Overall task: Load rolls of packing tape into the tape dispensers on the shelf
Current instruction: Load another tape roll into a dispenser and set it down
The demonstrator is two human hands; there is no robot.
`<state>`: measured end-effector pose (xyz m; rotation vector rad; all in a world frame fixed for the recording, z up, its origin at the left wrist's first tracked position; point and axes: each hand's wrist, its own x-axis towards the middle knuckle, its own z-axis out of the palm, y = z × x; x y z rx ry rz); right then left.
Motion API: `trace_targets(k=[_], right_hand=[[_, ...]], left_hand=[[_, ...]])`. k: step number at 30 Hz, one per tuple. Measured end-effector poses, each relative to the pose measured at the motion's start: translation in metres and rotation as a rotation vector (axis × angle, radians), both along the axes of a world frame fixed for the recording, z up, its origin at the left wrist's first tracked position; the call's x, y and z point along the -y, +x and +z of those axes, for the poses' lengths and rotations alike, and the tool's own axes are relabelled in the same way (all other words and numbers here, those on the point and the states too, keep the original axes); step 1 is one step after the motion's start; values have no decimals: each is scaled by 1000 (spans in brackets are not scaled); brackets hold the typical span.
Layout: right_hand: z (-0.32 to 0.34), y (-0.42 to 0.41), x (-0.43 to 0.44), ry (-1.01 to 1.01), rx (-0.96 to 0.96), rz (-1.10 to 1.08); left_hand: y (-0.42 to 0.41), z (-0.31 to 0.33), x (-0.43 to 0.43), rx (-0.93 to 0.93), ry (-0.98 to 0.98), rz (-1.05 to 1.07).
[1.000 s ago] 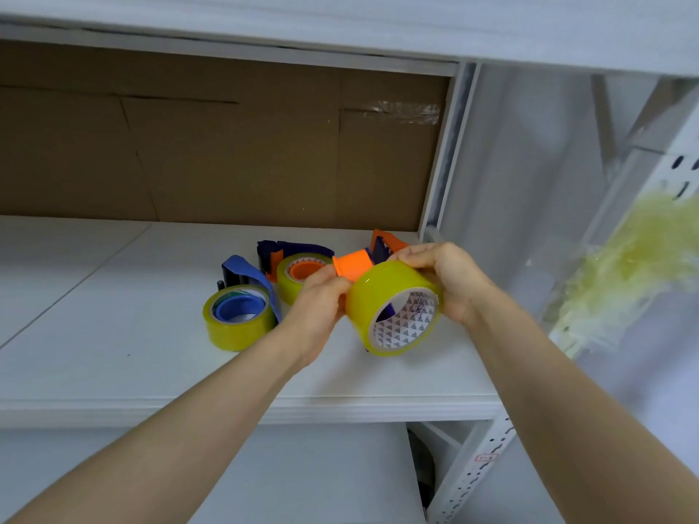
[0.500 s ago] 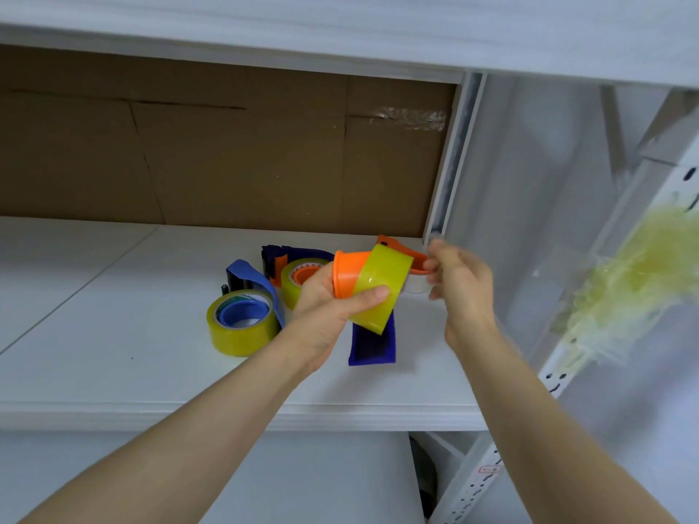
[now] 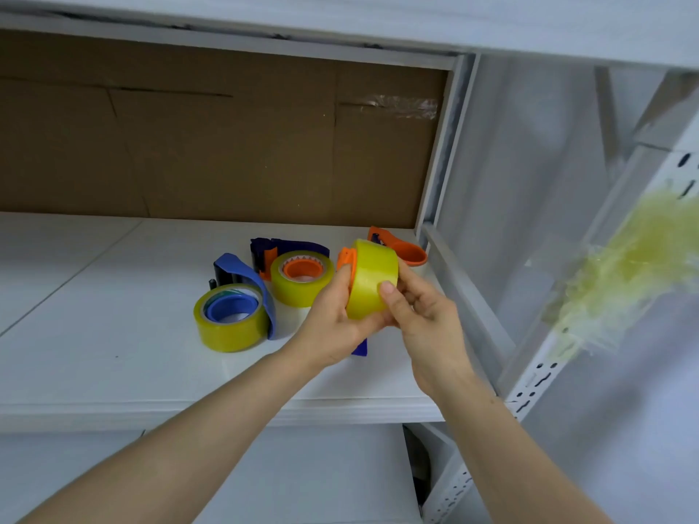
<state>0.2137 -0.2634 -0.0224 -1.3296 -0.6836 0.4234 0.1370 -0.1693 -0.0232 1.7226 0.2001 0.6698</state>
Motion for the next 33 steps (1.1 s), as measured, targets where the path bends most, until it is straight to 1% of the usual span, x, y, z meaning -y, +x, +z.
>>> trace_targets(k=[4,6,9,11,13,15,17,19,21,23,25,28,31,33], right_hand=[[-1,2,4,-5,-68,70],[3,8,4,-32,-94,35],[16,26,-3,-143,23,-40],[28,36,-8,-217,122,18],[40,43,-11,-281,262,79],[49,47,-11,-274,360,117],[52,49,-11,-234,389,135],[50,48,-13,-237,426,119],[44,45,-15,-286,492,97],[39,40,-17,-358,639,52],[34,37,-18,-400,755,-11],[27,32,-18,-408,814,-103],[20,31,-18,-414,842,-168],[18,33,-17,-408,822,-187]], left_hand=[[-4,-4,-7,-4,66,59],[-6,-6,-12,-10,50,84],[-8,-6,-15,-41,71,81],[-8,-7,-16,-70,110,52],[-8,-6,-17,-83,141,37],[-8,-6,-17,-94,149,29],[-9,-7,-17,-111,145,26],[-10,-10,-17,-138,146,18],[-12,-12,-15,-163,131,18],[-12,-12,-13,-188,94,9],[-10,-9,-12,-214,9,-8],[-7,-4,-7,-191,-198,-7],[-6,-5,-2,-171,-188,54],[-6,-6,-1,-170,-171,80]])
